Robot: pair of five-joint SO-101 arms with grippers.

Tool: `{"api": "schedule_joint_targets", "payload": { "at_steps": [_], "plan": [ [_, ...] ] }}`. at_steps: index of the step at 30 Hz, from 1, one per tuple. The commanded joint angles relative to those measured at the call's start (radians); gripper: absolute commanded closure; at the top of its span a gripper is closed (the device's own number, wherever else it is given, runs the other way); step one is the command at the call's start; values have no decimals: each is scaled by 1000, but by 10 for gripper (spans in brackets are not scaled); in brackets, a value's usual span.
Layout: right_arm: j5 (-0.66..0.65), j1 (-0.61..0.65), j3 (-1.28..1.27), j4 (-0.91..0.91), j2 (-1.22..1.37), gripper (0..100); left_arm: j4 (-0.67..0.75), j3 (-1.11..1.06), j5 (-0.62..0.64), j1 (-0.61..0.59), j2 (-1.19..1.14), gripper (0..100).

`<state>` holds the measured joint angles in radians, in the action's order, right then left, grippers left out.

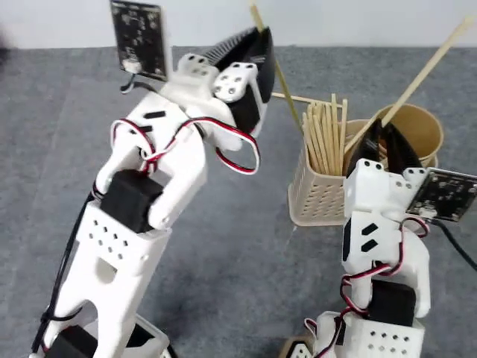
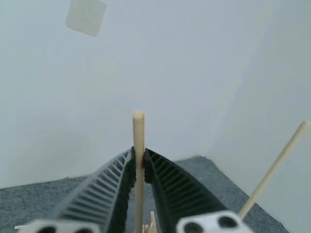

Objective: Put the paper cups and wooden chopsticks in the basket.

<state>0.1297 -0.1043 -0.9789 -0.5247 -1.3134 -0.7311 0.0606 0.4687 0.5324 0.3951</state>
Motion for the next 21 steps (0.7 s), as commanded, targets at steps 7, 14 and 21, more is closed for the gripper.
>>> {"api": "schedule_joint_targets", "payload": {
  "at_steps": [7,14,21],
  "plan": [
    [-26,-12,-38,15,-22,991,140,-128,5,78,14,988],
    [-34,-5,-72,21,-22,991,215,-134,0,69,29,988],
    [-34,-10,-72,15,-22,991,216,-88,0,78,38,988]
  ]
}}
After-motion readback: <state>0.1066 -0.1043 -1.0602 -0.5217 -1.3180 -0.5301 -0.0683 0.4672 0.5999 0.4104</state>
